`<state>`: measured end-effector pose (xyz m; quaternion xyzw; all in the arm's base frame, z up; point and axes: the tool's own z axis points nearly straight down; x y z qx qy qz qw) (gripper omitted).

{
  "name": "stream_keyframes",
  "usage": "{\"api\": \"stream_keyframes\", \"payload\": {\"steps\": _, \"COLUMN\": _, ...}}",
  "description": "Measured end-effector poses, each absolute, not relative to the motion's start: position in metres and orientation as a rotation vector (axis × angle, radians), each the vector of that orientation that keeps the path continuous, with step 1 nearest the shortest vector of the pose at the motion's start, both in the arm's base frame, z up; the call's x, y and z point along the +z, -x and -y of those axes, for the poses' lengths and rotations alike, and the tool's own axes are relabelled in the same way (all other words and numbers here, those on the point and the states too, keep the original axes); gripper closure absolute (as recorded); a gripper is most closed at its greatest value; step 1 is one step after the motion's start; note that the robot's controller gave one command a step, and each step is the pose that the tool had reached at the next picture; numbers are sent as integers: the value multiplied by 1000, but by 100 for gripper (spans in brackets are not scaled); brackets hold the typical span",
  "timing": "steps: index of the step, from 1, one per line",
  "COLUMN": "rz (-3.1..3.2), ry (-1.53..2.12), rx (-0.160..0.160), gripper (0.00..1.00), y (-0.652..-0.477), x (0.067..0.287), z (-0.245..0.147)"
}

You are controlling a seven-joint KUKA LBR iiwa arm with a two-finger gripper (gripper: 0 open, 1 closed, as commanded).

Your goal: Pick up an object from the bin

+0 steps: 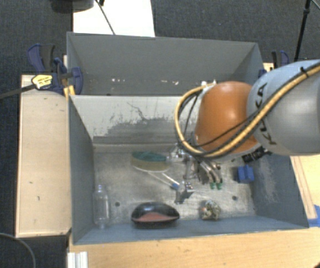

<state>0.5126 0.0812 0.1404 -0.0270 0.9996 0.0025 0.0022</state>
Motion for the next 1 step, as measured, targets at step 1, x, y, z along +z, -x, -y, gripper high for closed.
{"api": "stream_keyframes", "payload": {"steps": 1, "rz": -3130, "ry": -4, "rx": 2, "gripper": 0, "y": -522, "x": 70, "z": -63}}
